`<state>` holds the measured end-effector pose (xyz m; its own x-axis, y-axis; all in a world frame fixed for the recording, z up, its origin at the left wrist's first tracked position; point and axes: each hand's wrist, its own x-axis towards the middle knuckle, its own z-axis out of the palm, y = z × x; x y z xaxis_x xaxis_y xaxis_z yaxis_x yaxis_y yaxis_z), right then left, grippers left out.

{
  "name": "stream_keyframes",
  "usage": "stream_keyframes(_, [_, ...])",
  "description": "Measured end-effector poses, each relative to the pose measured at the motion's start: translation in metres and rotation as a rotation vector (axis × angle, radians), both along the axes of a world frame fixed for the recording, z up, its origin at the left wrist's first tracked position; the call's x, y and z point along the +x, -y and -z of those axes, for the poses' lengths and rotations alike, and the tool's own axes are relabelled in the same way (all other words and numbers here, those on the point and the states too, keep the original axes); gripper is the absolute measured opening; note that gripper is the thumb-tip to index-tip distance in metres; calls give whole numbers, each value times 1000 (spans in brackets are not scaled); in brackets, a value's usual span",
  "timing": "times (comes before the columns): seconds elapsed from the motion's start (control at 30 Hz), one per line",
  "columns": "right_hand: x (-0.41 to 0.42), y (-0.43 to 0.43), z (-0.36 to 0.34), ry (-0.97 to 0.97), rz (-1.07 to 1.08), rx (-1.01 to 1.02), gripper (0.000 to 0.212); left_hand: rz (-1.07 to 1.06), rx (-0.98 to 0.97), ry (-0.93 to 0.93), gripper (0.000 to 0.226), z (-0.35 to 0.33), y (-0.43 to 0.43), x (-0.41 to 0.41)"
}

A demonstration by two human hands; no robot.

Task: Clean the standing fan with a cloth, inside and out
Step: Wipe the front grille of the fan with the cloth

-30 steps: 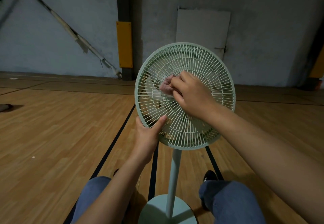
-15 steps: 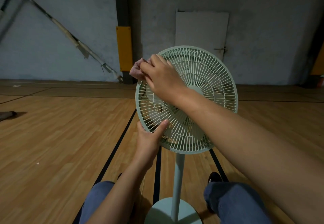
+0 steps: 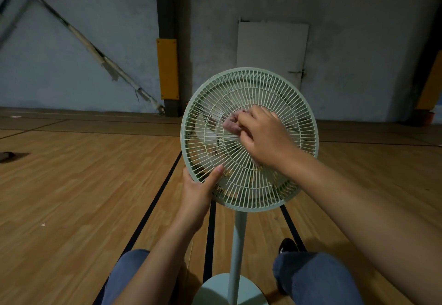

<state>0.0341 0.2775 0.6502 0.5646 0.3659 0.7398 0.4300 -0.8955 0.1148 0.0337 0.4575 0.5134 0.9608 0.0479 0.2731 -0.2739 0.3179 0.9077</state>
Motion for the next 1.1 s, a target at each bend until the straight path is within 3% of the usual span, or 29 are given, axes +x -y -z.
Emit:
stream_keyframes(0.37, [4, -21, -12, 88, 24, 40, 28, -19, 18, 9, 75, 0, 4, -3])
stream_keyframes(0.7, [41, -68, -62, 159, 53, 70, 37, -2, 40, 3, 84, 4, 0, -1])
stream_keyframes(1.1, [19, -24, -19, 56, 50, 63, 28, 10, 41, 4, 80, 4, 0, 3])
